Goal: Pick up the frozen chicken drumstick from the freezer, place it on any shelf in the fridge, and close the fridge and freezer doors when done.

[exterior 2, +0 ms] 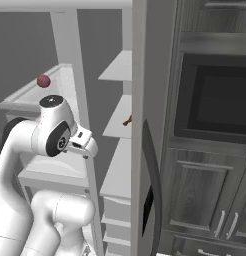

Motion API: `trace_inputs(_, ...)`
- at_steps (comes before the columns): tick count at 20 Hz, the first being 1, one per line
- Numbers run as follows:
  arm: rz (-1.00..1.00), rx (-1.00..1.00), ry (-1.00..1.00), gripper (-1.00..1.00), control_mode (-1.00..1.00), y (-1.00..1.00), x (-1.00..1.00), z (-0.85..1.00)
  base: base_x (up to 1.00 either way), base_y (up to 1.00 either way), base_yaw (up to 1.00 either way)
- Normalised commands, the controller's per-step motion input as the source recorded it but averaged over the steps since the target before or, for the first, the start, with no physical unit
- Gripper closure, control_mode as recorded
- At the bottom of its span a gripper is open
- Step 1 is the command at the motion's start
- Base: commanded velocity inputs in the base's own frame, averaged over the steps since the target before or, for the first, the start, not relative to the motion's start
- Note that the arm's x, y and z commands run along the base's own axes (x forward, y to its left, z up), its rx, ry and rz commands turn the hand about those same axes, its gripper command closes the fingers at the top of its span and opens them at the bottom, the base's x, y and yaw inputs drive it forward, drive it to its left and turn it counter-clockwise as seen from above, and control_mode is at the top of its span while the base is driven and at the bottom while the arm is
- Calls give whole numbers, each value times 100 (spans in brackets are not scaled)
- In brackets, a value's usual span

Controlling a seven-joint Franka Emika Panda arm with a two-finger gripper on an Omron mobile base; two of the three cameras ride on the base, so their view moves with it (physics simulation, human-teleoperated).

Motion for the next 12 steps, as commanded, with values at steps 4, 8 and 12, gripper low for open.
trace_inputs(4,0,0,0,-100,100,0,0,0,0,-30,0)
trace_inputs(8,0,0,0,-100,100,0,0,0,0,-38,0)
trace_inputs(12,0,0,0,-100,100,0,0,0,0,-41,0)
